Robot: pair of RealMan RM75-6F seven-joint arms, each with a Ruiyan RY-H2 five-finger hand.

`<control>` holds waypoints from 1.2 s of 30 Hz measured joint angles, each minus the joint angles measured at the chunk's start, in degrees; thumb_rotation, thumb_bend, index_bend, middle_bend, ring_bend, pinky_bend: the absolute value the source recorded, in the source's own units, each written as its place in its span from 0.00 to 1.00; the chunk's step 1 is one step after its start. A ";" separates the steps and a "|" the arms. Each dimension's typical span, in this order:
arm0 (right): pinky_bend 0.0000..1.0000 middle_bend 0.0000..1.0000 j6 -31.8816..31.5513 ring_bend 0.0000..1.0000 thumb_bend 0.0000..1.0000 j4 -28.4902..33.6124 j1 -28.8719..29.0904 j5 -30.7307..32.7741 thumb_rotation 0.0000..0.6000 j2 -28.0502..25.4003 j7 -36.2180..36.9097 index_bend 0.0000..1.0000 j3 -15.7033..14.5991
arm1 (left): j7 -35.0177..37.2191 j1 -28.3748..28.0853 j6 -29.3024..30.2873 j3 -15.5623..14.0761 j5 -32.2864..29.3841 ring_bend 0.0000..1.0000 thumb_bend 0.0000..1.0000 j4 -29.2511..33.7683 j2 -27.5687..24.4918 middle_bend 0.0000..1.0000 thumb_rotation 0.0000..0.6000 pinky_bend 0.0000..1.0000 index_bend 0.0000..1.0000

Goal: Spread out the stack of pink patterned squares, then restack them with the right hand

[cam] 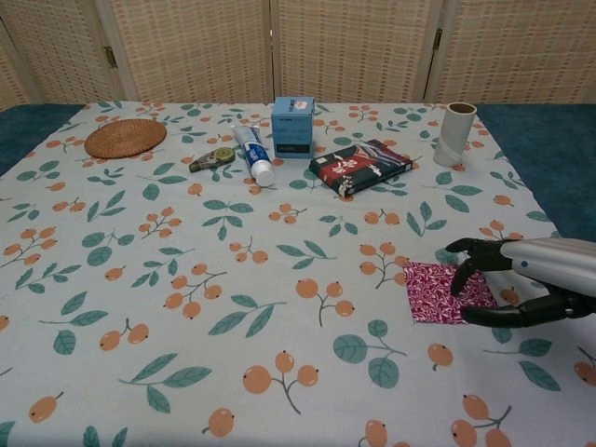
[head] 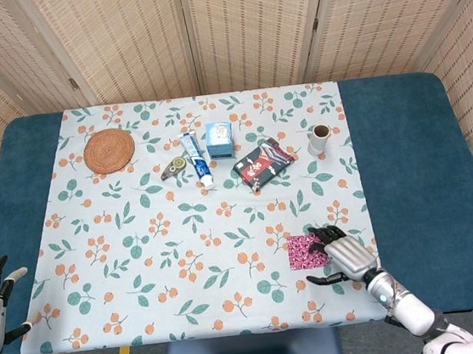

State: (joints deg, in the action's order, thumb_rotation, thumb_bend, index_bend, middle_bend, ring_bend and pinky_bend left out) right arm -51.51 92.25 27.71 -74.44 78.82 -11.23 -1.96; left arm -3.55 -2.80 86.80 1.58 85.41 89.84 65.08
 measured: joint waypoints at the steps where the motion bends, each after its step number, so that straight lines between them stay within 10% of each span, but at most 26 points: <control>1: 0.00 0.05 -0.29 0.00 0.26 0.11 -0.31 0.14 0.18 -0.41 -0.05 0.27 -0.21 | -0.05 0.02 0.00 -0.02 0.02 0.15 0.28 0.06 -0.04 0.07 1.00 0.00 0.26; 36: 0.00 0.05 -0.40 0.00 0.26 -0.71 -0.14 -0.11 0.18 0.61 0.81 0.27 0.95 | 0.00 0.51 -0.16 -0.30 -0.03 0.15 0.28 0.07 -0.11 0.07 1.00 0.00 0.27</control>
State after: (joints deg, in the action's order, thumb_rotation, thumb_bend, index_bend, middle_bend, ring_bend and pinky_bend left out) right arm -51.91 91.54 27.56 -74.55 79.43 -10.42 -1.01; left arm -3.54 -2.29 86.64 1.28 85.38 89.92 64.97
